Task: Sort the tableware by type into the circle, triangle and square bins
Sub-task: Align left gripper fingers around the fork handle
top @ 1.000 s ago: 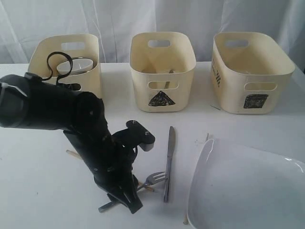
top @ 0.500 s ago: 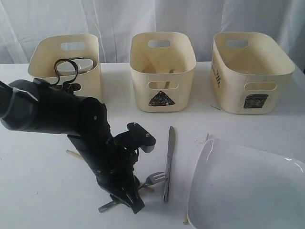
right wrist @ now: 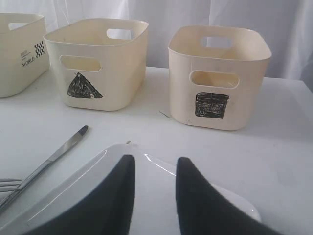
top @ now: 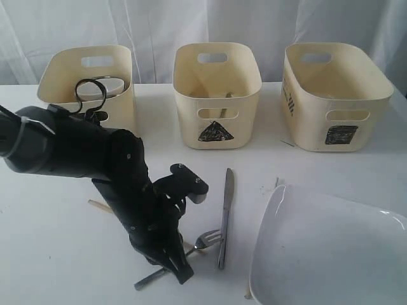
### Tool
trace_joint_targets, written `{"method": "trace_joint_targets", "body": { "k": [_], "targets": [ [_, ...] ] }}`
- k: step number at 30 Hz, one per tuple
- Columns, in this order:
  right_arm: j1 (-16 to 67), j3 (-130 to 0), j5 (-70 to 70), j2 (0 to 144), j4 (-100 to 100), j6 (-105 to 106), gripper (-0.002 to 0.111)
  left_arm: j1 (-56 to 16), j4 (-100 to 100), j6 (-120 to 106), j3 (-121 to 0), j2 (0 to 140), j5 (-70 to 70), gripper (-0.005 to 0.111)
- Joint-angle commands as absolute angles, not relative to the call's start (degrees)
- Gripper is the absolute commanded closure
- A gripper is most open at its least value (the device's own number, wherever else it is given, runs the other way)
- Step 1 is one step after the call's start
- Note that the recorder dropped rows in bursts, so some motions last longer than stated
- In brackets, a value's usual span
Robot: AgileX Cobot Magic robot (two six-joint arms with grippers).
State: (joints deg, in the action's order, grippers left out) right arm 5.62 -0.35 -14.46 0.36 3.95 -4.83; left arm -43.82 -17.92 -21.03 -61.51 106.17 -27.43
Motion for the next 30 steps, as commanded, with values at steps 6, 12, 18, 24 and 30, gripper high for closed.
{"method": "trace_joint_targets", "body": {
  "k": [6, 12, 18, 24, 30],
  "targets": [
    [5.08, 0.0, -14.03, 0.0, 4.3, -4.82, 0.08, -44.1, -13.74, -18.42, -60.7, 107.12, -33.25, 0.107],
    [5.08, 0.0, -14.03, 0.0, 4.3, -4.82, 0.08, -44.1, -11.42, -16.31, -60.8, 106.05, -32.38, 0.107],
    [5.08, 0.0, -14.03, 0.0, 4.3, -4.82, 0.08, -44.1, -10.91, -15.01, -61.28, 103.76, -31.48, 0.107],
    [5.08, 0.0, -14.03, 0.0, 4.3, -4.82, 0.08, -44.1, -9.75, -15.08, -64.77, 97.98, -31.6, 0.107],
    [5.08, 0.0, -14.03, 0.0, 4.3, -4.82, 0.08, -44.1, -12.04, -19.14, -68.07, 94.63, -34.02, 0.105]
  ]
}}
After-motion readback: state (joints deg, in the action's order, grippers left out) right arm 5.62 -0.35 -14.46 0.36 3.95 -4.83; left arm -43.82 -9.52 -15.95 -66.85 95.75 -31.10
